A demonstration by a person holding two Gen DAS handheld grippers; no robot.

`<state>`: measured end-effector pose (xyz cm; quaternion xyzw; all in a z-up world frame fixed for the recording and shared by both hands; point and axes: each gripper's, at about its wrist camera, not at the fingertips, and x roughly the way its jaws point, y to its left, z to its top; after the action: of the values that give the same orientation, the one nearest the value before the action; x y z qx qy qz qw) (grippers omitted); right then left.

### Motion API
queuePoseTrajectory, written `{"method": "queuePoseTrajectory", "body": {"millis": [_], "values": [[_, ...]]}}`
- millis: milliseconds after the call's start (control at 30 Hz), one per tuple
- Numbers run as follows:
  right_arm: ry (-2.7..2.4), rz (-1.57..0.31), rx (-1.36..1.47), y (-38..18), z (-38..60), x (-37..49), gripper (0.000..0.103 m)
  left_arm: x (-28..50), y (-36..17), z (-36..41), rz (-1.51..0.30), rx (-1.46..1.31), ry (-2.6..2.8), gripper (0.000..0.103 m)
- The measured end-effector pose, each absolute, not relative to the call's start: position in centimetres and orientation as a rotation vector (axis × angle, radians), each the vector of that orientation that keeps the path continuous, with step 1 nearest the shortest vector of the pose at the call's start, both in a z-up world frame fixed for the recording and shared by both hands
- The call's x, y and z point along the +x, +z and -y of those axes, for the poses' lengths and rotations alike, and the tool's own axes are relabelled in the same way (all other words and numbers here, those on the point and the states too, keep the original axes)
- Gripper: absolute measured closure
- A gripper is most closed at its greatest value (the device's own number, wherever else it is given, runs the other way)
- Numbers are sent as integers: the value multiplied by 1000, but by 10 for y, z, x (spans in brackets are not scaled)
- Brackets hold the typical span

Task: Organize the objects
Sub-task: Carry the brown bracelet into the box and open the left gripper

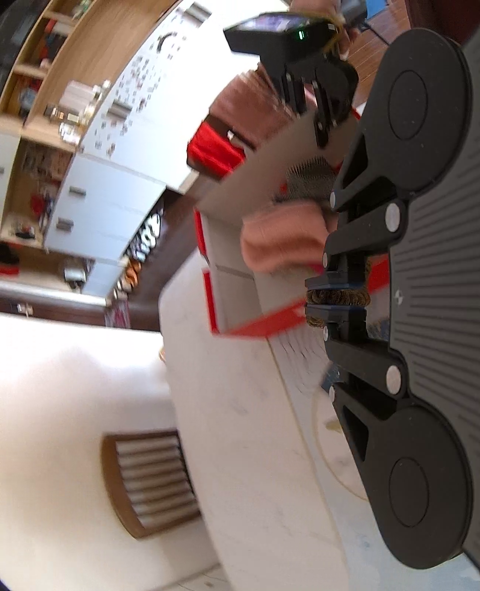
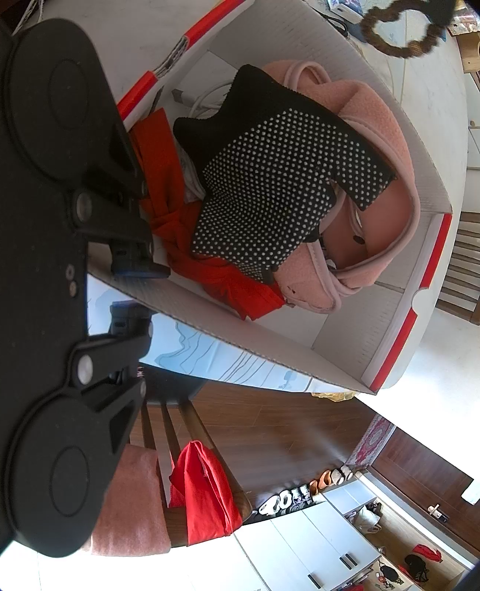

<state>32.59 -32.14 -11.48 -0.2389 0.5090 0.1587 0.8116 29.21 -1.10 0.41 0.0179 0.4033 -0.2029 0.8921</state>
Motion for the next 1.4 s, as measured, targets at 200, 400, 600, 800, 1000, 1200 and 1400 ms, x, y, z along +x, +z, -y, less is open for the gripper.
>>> {"method": "queuePoseTrajectory", "body": {"millis": [200, 400, 600, 800, 1000, 1200, 1400], "values": [[339, -1087, -502, -114, 321, 327, 93, 293, 20, 58, -802, 94, -561, 97], [337, -1087, -496, -114, 320, 328, 93, 292, 16, 107, -801, 149, -692, 97], [338, -1085, -494, -114, 320, 328, 93, 289, -13, 143, -825, 235, -756, 97], [337, -1085, -490, -115, 320, 328, 93, 300, -49, 156, -908, 249, -767, 97], [336, -1087, -489, -115, 319, 327, 93, 314, -82, 152, -1046, 235, -749, 97], [337, -1086, -488, -115, 319, 327, 93, 319, -88, 147, -1089, 229, -740, 96], [337, -1085, -489, -115, 319, 327, 93, 317, -88, 144, -1103, 236, -741, 87]]}}
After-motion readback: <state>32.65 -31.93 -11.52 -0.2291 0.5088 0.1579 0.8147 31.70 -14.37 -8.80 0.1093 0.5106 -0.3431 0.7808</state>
